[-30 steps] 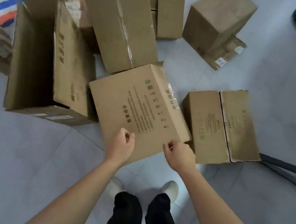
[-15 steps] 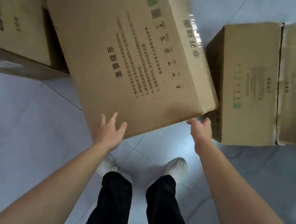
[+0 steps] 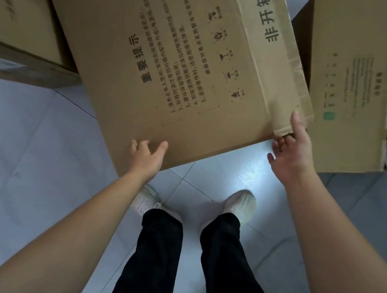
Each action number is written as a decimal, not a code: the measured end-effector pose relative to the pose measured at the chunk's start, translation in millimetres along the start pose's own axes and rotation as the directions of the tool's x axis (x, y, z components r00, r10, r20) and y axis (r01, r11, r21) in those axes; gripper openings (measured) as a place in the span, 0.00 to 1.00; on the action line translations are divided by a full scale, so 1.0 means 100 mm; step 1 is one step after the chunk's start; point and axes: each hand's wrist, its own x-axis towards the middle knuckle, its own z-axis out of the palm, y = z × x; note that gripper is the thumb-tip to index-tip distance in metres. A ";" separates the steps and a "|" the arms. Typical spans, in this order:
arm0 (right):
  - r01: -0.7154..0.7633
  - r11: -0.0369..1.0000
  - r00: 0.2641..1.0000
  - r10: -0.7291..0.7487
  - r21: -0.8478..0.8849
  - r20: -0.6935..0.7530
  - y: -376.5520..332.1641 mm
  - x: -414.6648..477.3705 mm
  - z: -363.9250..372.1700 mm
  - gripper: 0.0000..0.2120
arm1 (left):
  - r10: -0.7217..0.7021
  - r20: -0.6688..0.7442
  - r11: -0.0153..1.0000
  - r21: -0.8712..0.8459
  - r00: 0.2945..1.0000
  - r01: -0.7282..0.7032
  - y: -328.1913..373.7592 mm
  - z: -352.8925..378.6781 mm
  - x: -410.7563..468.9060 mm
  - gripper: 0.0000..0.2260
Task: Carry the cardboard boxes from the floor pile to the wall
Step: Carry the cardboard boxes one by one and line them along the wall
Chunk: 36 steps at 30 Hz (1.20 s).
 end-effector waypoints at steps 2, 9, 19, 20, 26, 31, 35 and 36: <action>0.012 0.990 1.000 -0.011 -0.142 0.007 0.10 -0.23 0.05 0.30 | -0.104 0.029 0.981 -0.160 0.994 0.107 -0.01 -0.09 -0.03 0.49; 0.355 0.909 0.935 -0.342 -0.219 0.094 0.09 -1.28 0.40 0.15 | 0.054 0.155 0.964 -0.265 0.986 -0.011 0.47 -0.58 -0.67 0.39; 0.811 0.422 0.533 -0.819 -0.405 0.214 -0.89 -3.01 1.02 0.12 | 0.578 -0.129 0.803 -0.088 0.806 -0.590 2.06 -2.11 -2.02 0.38; 0.829 0.358 0.479 -0.851 -0.430 0.216 -1.07 -3.28 1.04 0.17 | 0.605 -0.166 0.779 -0.077 0.779 -0.622 2.15 -2.34 -2.24 0.39; 0.843 0.196 0.306 -0.940 -0.500 0.148 -2.15 -4.76 0.81 0.35 | 0.699 -0.269 0.714 0.197 0.663 -0.672 2.37 -3.25 -3.40 0.41; 0.878 0.176 0.330 -0.896 -0.445 0.297 -2.67 -5.68 0.60 0.40 | 0.790 -0.295 0.613 0.354 0.538 -0.706 2.13 -3.61 -4.18 0.29; 0.935 0.095 0.258 -0.843 -0.341 0.472 -2.76 -6.06 0.71 0.37 | 0.738 -0.495 0.639 0.292 0.459 -0.712 1.51 -3.72 -4.67 0.31; 0.943 0.079 0.247 -0.820 -0.324 0.516 -2.76 -6.12 0.79 0.40 | 0.703 -0.550 0.657 0.260 0.451 -0.708 1.35 -3.74 -4.77 0.33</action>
